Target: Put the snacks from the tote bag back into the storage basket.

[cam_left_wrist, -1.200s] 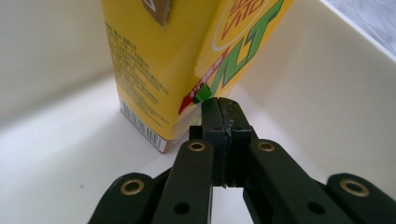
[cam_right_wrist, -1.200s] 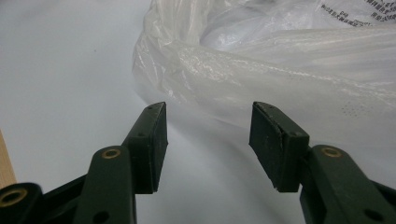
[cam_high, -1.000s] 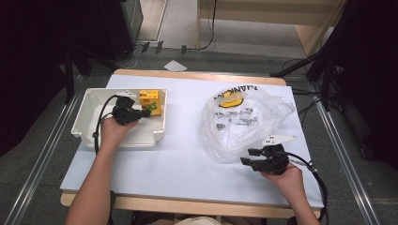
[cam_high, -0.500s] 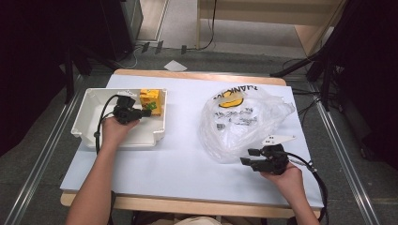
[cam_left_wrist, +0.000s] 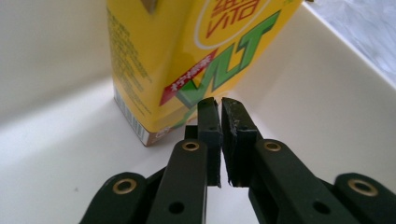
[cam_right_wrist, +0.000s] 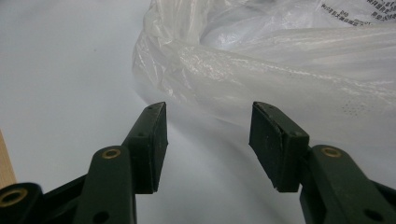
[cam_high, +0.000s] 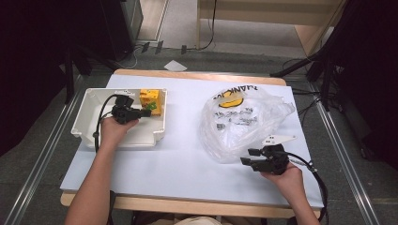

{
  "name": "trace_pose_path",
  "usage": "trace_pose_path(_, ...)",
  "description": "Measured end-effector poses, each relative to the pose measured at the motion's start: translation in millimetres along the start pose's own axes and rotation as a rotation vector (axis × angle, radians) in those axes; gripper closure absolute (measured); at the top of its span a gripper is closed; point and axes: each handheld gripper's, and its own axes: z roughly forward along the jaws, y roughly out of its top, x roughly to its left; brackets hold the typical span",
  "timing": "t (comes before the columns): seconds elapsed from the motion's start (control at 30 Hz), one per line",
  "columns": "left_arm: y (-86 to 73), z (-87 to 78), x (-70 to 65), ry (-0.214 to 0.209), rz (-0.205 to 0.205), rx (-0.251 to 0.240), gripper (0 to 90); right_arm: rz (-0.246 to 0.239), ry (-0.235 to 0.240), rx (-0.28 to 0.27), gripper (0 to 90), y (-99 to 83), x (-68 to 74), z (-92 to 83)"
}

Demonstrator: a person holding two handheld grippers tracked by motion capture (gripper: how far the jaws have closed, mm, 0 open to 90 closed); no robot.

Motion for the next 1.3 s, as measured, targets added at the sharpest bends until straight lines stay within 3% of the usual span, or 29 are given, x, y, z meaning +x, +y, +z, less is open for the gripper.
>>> trace_pose_path(0.33, 3.1, -10.3, -7.7, -0.009, -0.001, 0.017, 77.6, 0.000, 0.002, 0.004, 47.6, -0.1, -0.2, -0.2)
trace_pose_path(0.57, 5.3, -17.2, -14.4, -0.020, -0.006, 0.021, 61.4, -0.001, 0.003, 0.007, 47.6, -0.3, -0.3, -0.1)
trace_pose_path(0.8, 7.8, -20.0, -23.0, -0.028, -0.002, 0.029, 50.9, -0.007, 0.002, 0.007, 47.6, -0.3, -0.8, -0.1)
trace_pose_path(1.3, 13.1, -29.8, -43.9, -0.050, 0.026, 0.024, 46.7, -0.007, 0.003, 0.002, 47.5, 0.5, -0.9, -0.5)
